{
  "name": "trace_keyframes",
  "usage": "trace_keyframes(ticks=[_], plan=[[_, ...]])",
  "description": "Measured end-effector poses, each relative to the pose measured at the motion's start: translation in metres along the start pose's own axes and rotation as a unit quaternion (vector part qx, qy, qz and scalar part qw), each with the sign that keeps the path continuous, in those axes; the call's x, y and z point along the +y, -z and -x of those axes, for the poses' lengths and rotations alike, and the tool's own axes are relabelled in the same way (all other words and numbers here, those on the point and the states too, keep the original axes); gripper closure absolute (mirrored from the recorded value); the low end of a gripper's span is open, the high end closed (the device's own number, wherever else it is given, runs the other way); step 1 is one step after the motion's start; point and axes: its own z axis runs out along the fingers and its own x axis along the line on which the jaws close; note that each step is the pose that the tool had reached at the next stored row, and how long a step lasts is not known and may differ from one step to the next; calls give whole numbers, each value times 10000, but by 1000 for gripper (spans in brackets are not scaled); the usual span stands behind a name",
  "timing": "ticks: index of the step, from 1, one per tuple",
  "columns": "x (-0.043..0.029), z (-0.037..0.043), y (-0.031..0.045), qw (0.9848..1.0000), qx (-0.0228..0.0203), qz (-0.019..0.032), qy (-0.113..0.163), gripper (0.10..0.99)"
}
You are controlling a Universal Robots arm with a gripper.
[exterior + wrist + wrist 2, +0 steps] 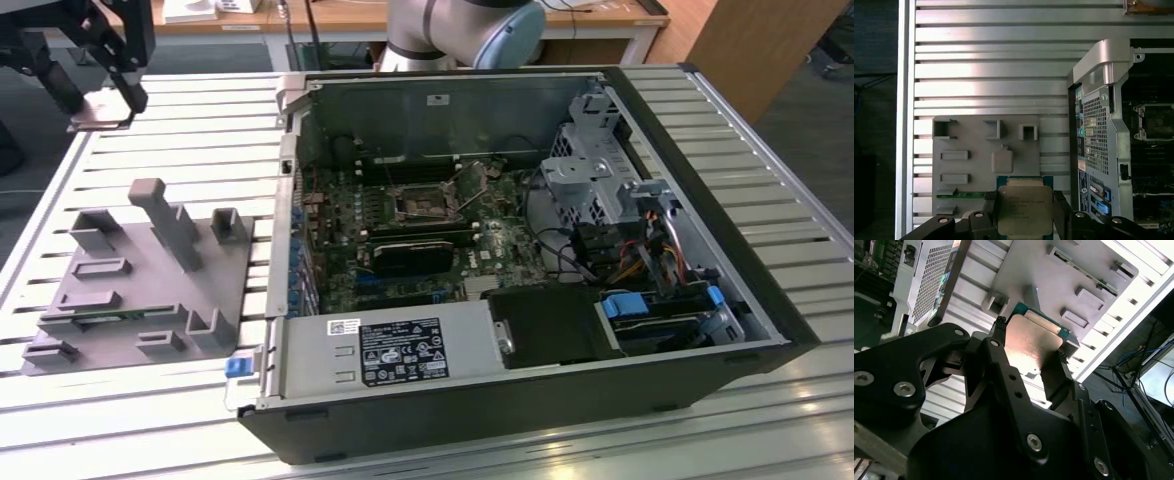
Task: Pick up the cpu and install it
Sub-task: 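Pick up the cpu and move it towards the insertion slot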
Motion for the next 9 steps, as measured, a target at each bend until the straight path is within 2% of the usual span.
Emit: trace_keyframes(ticks=[9], plan=[[3,91,-3,10000,0,2,0,553]])
